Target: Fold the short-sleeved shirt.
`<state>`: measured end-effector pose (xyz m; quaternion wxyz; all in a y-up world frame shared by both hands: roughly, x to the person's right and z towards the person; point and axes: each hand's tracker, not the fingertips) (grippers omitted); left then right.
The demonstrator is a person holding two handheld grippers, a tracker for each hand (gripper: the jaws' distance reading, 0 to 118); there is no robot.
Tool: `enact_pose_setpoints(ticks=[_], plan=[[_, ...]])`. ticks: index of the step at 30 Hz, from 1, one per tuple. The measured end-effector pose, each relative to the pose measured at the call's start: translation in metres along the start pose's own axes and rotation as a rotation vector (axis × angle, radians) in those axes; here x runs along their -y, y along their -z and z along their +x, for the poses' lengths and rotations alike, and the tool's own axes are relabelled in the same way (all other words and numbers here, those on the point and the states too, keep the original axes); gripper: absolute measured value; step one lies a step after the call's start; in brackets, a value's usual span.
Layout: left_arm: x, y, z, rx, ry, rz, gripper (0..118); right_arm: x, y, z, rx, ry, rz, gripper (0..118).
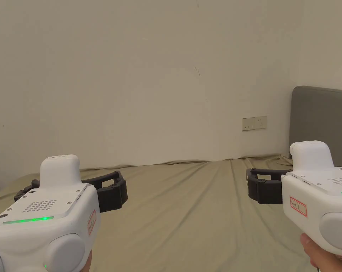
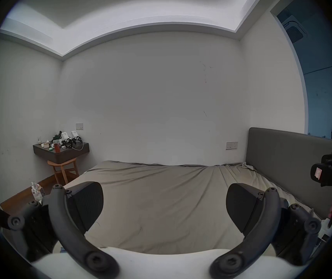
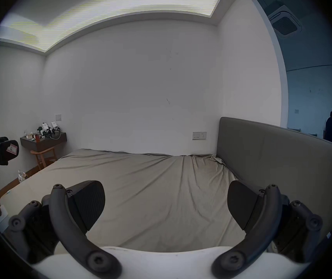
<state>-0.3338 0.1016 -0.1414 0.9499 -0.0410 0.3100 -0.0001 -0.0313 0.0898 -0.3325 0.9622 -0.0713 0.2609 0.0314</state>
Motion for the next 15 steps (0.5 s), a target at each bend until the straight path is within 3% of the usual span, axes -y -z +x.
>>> enact_pose_setpoints(ticks=[15], plan=[[-0.0067,-0.0037,0.0021,0.015,-0.004,0.005,118,-0.0039,-0.0011,0.0006,0.023,-0.014,-0.005,118]])
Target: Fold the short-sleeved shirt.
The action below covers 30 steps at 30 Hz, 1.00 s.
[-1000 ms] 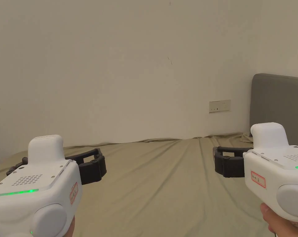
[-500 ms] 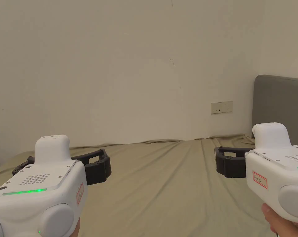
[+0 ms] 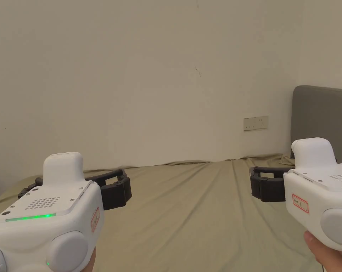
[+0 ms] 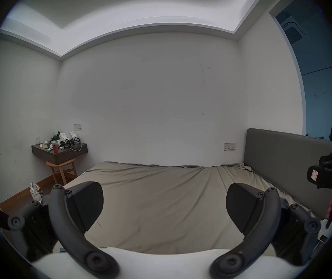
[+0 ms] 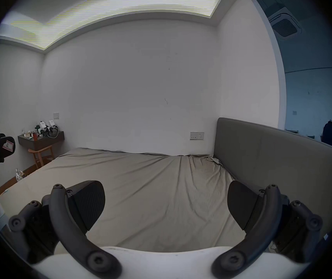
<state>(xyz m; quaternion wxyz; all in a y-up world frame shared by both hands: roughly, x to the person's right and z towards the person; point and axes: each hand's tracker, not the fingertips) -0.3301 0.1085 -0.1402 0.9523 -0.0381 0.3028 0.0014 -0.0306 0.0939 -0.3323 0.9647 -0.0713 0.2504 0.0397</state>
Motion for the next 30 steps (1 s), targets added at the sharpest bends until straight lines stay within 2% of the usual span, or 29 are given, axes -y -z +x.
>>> enact_pose_setpoints(ticks=[6,12,17,21,23,26,30], plan=[[-0.003,0.000,-0.001,0.000,-0.008,0.002,118,-0.004,0.000,0.003,-0.004,0.022,-0.004,118],[-0.006,-0.001,0.001,0.006,-0.005,0.003,118,-0.003,0.003,-0.003,0.018,-0.002,-0.025,118],[-0.006,-0.001,0.000,0.004,0.001,0.001,118,-0.003,0.003,-0.002,-0.005,0.034,-0.026,118],[-0.006,0.000,-0.001,-0.004,0.005,-0.003,118,-0.007,0.006,-0.003,0.075,0.081,-0.054,118],[-0.006,0.000,-0.001,-0.003,0.002,-0.006,118,-0.006,0.006,0.000,0.064,0.090,-0.051,118],[-0.006,-0.001,-0.001,-0.003,0.004,-0.007,118,-0.006,0.005,0.006,0.007,0.150,-0.058,118],[-0.008,-0.001,-0.001,-0.001,0.005,-0.004,118,-0.008,0.005,0.005,0.018,0.142,-0.050,118]])
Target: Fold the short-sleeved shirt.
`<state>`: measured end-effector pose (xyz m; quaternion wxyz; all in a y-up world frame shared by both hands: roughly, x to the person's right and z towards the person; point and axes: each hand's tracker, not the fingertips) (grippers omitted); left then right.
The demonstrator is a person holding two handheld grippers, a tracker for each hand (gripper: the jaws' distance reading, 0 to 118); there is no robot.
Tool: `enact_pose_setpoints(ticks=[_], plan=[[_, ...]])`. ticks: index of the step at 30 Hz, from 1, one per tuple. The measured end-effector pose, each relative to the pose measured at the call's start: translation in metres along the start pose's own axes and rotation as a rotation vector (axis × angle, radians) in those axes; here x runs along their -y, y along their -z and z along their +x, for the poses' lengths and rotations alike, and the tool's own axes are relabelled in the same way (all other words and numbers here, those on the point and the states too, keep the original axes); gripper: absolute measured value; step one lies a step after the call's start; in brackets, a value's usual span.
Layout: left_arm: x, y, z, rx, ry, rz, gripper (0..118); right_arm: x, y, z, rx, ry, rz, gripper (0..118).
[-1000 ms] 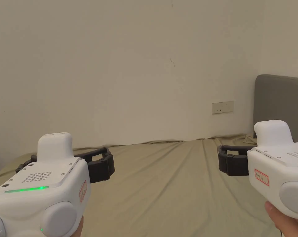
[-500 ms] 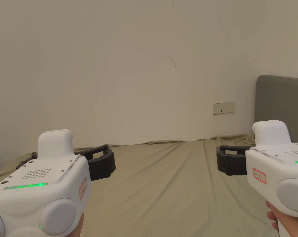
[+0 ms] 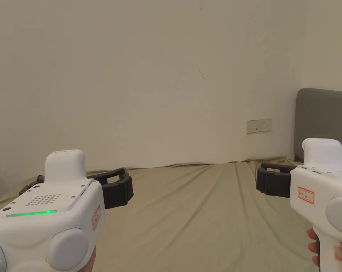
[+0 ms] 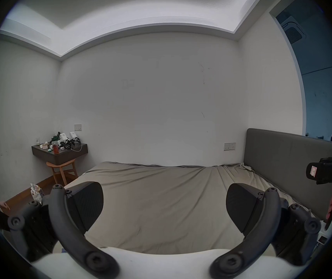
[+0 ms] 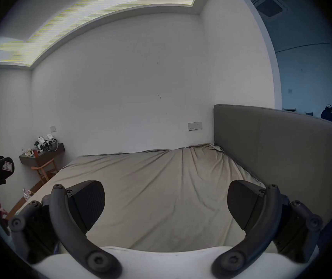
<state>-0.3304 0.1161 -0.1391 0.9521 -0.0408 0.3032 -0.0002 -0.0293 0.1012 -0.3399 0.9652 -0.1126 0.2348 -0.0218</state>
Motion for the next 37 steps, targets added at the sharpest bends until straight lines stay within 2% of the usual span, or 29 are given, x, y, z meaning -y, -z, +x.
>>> enact_pose_setpoints(ticks=[9,19,24,29,37], plan=[[-0.002,-0.001,0.001,0.005,0.003,0.002,118,-0.003,-0.003,-0.003,-0.029,0.002,0.014,118],[-0.002,-0.002,0.001,0.012,0.002,0.000,118,-0.003,-0.004,-0.007,-0.023,-0.016,0.017,118],[-0.003,-0.004,0.003,0.010,0.012,0.004,118,-0.002,-0.004,-0.014,0.011,-0.045,0.019,118],[-0.004,-0.005,0.004,0.013,0.009,0.007,118,-0.003,-0.004,-0.012,-0.011,0.001,-0.005,118],[-0.006,-0.008,0.004,0.017,0.015,0.009,118,-0.007,-0.008,-0.009,-0.030,0.017,0.016,118]])
